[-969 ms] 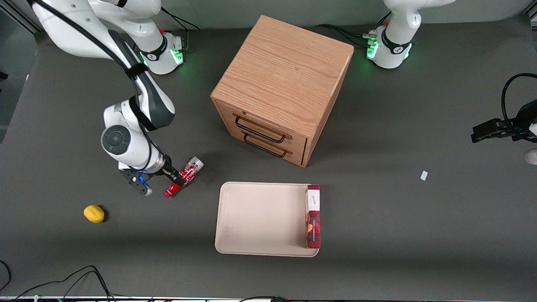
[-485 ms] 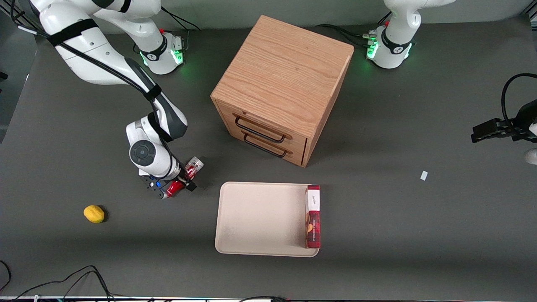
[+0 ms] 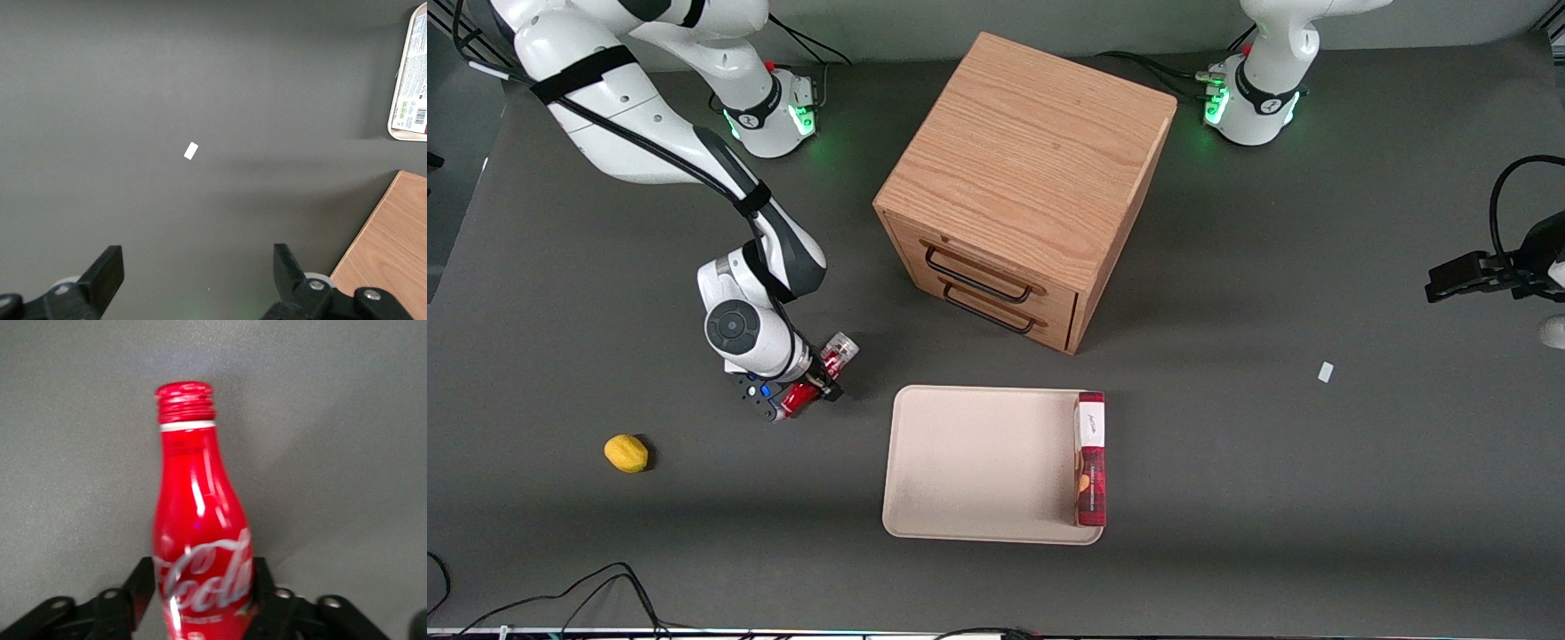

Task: Place coke bottle on tray
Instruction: 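Close the right gripper around the bottle's body, then lift the bottle and carry it with the right gripper to the cream tray, then lower the bottle onto the tray beside the snack box and open the right gripper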

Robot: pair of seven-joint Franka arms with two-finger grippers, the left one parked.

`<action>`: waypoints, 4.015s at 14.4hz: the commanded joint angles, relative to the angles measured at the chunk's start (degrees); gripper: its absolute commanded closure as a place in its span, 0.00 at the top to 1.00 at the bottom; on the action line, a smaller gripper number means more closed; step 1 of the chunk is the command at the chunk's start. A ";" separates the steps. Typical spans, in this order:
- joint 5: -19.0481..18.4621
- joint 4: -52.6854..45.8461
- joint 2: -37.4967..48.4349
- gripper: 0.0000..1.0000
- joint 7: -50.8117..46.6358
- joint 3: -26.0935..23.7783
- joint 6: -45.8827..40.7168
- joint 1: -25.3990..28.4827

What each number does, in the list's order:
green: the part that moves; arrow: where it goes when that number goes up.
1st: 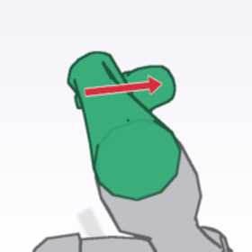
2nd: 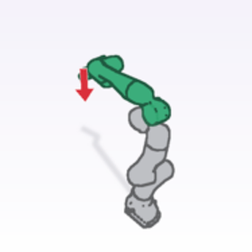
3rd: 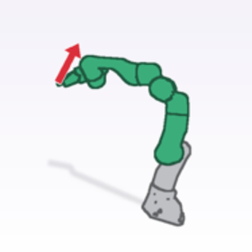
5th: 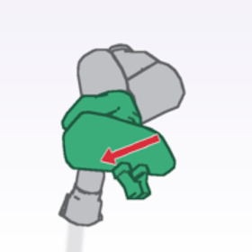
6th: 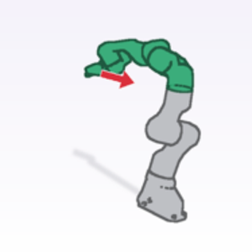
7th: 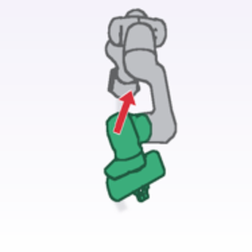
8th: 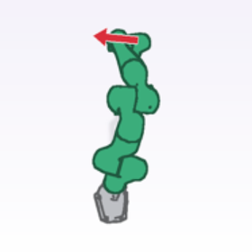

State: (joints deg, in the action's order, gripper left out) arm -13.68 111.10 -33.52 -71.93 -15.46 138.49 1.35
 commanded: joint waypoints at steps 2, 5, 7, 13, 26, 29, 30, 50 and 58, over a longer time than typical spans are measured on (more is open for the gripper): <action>-1.88 -0.53 0.12 0.19 -1.81 -0.09 -0.06 0.32; -1.88 -1.23 0.56 0.01 -1.28 -0.09 -0.32 0.32; -1.88 -2.20 1.61 0.00 0.03 -0.18 -1.37 0.32; -1.62 -12.29 5.39 0.00 12.29 -2.54 -15.94 0.06; -1.79 -56.49 -13.12 0.00 52.31 -12.30 -33.90 2.77; -1.96 -60.04 -17.27 0.00 52.77 -11.61 -30.23 6.46; -1.88 -60.03 -19.02 0.00 52.77 -11.61 -28.81 6.47; -1.96 -59.16 -34.32 0.46 42.84 -10.38 -14.48 8.14; -3.02 -57.22 -33.98 0.81 42.84 -9.06 -12.63 8.05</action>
State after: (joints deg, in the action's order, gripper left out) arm -14.87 54.03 -67.64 -27.82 -24.96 125.16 8.76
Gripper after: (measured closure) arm 0.194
